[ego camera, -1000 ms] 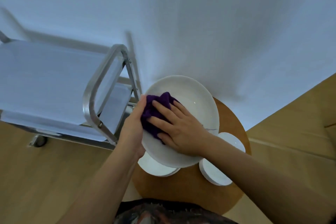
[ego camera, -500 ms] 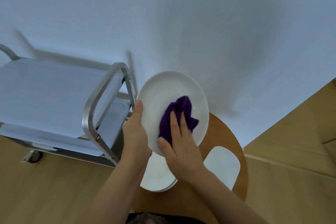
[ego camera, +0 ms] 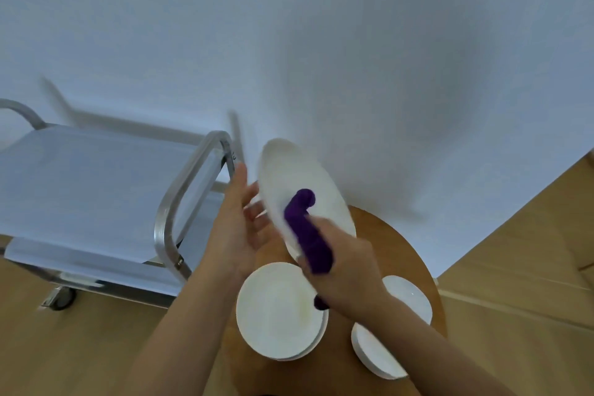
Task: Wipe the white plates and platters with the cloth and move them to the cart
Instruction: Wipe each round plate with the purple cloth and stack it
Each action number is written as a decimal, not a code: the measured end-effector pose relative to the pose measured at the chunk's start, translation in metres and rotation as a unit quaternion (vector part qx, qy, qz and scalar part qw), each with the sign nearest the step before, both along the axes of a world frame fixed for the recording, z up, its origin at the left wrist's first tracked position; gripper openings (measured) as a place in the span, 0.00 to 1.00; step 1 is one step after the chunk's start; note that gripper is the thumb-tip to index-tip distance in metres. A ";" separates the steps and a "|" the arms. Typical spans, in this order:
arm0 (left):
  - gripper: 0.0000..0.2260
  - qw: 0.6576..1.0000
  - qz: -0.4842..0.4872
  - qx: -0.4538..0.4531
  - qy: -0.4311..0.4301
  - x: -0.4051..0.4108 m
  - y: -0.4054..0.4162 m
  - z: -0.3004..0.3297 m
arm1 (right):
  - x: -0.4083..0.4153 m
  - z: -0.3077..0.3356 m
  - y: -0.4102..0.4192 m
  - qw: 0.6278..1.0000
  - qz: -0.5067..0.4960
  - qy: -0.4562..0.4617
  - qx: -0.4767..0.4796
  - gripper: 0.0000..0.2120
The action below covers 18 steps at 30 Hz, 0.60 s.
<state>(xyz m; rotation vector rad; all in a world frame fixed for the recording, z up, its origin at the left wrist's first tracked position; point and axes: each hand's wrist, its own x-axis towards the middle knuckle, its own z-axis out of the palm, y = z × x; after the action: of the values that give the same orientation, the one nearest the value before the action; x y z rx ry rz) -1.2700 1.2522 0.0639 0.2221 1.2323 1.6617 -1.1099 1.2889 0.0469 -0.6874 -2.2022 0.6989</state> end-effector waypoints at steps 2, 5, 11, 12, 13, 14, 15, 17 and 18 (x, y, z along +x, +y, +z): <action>0.35 0.997 -0.014 -0.001 0.073 -0.008 0.003 0.008 | 0.001 0.019 0.011 0.975 -0.016 0.092 -0.200 0.23; 0.23 0.984 0.050 -0.071 0.152 -0.010 0.011 -0.004 | 0.006 0.026 0.030 0.878 0.035 0.220 -0.424 0.28; 0.25 0.985 0.001 -0.042 -0.168 -0.012 0.012 -0.030 | 0.009 0.017 0.035 0.741 0.095 0.304 -0.591 0.20; 0.25 0.984 0.020 -0.045 -0.170 -0.017 0.012 -0.031 | 0.011 0.014 0.035 0.735 0.087 0.297 -0.603 0.18; 0.24 0.985 0.048 -0.052 -0.155 -0.022 0.011 -0.031 | 0.013 0.011 0.036 0.733 0.072 0.289 -0.612 0.16; 0.22 0.988 0.077 -0.056 -0.122 -0.025 0.011 -0.030 | 0.015 0.010 0.036 0.735 0.048 0.277 -0.617 0.17; 0.20 0.990 0.099 -0.050 -0.087 -0.029 0.010 -0.028 | 0.016 0.007 0.036 0.748 0.018 0.256 -0.612 0.19; 0.17 0.993 0.109 -0.034 -0.007 -0.037 0.007 -0.024 | 0.017 -0.002 0.036 0.815 -0.074 0.166 -0.551 0.21; 0.16 0.992 0.112 -0.035 0.035 -0.040 0.006 -0.021 | 0.016 -0.006 0.036 0.845 -0.136 0.129 -0.500 0.16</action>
<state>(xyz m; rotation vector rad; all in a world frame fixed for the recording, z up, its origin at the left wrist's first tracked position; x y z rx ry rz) -1.3101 1.2582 0.0429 0.1025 1.4085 1.8116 -1.0940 1.3247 0.0414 -1.2783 -1.3257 1.6896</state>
